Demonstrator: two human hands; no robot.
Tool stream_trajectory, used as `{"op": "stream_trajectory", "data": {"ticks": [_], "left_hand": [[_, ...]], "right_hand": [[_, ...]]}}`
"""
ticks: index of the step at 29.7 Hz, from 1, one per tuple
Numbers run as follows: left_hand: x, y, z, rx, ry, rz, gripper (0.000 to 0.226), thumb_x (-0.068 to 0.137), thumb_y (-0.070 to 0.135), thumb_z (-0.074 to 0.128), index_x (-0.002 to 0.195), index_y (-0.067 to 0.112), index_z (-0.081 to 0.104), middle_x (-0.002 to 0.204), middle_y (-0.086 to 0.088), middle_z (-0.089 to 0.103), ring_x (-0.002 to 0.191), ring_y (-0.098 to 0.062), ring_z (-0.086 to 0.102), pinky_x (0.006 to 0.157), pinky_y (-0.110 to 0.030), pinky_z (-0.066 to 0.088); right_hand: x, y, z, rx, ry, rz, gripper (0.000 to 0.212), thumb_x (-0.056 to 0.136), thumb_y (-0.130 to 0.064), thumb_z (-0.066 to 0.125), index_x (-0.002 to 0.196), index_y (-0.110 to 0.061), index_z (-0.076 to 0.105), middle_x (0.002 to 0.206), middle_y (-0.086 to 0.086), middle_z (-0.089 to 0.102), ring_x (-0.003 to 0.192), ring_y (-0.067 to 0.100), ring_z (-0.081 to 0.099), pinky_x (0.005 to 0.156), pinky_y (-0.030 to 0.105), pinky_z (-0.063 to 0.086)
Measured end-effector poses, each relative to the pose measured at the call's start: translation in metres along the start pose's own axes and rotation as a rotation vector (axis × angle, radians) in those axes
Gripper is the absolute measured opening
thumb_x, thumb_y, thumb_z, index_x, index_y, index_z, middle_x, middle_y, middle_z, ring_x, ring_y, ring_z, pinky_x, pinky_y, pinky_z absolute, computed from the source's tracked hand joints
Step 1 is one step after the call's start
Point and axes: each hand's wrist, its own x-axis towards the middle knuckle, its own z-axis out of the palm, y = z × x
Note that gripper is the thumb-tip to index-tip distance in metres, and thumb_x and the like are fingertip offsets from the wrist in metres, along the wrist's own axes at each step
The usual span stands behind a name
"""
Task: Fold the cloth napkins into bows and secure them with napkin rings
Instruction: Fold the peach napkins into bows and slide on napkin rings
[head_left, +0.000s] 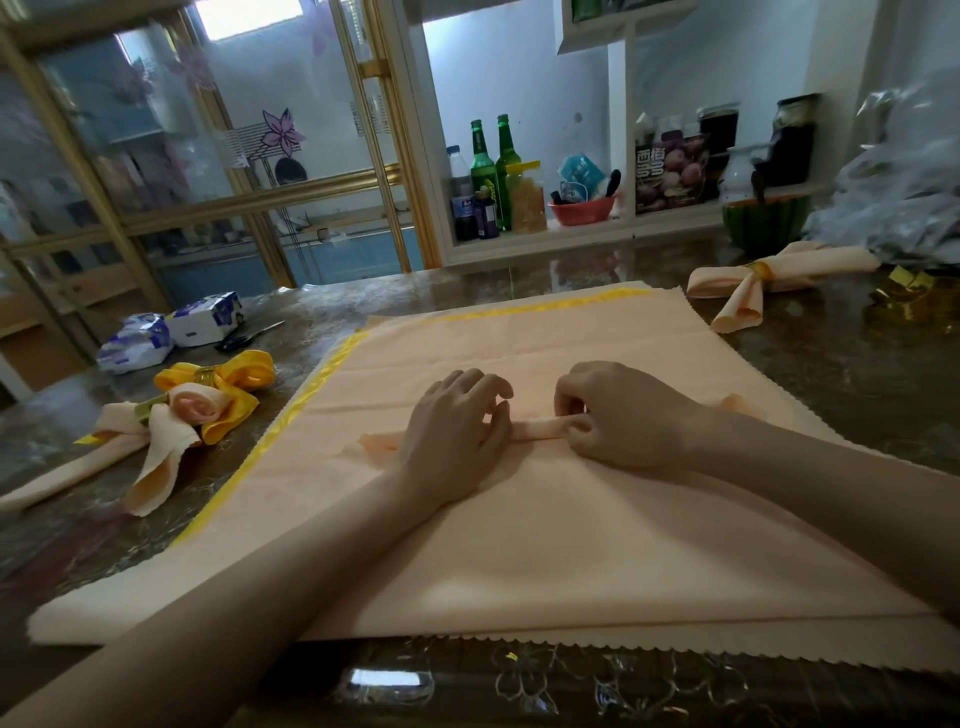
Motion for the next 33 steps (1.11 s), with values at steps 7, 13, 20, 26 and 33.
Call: {"op": "stream_trajectory", "data": {"ticks": [7,13,20,26,33], "left_hand": [[-0.002,0.006,-0.005,-0.060,-0.015,-0.025,0.036,0.080,0.031,0.034,0.090,0.012,0.062,0.070,0.010,0.050,0.056,-0.015,0.044,0.055,-0.025,0.033],[-0.002,0.005,-0.007,-0.032,-0.135,-0.049,0.031,0.083,0.026,0.039,0.097,0.012,0.064,0.058,0.010,0.048,0.062,-0.027,0.056,0.057,-0.028,0.032],[0.007,0.006,-0.001,-0.039,-0.309,-0.156,0.026,0.093,0.026,0.044,0.112,0.014,0.059,0.089,-0.012,0.068,0.087,-0.033,0.059,0.068,-0.033,0.036],[0.008,0.010,0.000,0.155,-0.410,-0.161,0.034,0.099,0.030,0.034,0.127,0.018,0.047,0.123,-0.009,0.049,0.115,-0.027,0.045,0.089,-0.033,0.034],[0.008,0.006,0.003,0.120,-0.668,-0.351,0.052,0.101,0.038,0.019,0.150,0.020,0.016,0.158,-0.007,0.007,0.145,-0.019,0.006,0.116,-0.036,0.006]], "right_hand": [[-0.003,-0.010,-0.002,-0.151,-0.039,-0.092,0.014,0.088,-0.012,0.052,0.092,-0.025,0.048,0.092,-0.008,0.043,0.084,0.009,0.042,0.071,0.018,0.035],[0.006,-0.013,-0.011,0.026,-0.247,0.038,0.010,0.092,-0.032,0.051,0.086,-0.024,0.055,0.084,-0.010,0.047,0.078,0.012,0.048,0.072,0.024,0.043],[0.017,-0.020,0.016,-0.001,-0.069,0.048,0.032,0.101,-0.031,0.035,0.124,-0.015,0.050,0.126,0.005,0.050,0.114,0.019,0.046,0.100,0.032,0.038],[0.017,-0.013,0.035,-0.062,-0.223,0.112,0.052,0.102,-0.040,0.013,0.150,-0.020,0.018,0.159,0.003,0.012,0.146,0.017,0.009,0.118,0.037,0.008],[0.020,-0.007,0.035,-0.101,-0.287,0.138,0.055,0.101,-0.045,0.011,0.151,-0.024,0.006,0.159,0.000,-0.001,0.146,0.015,0.000,0.117,0.037,0.002]]}}
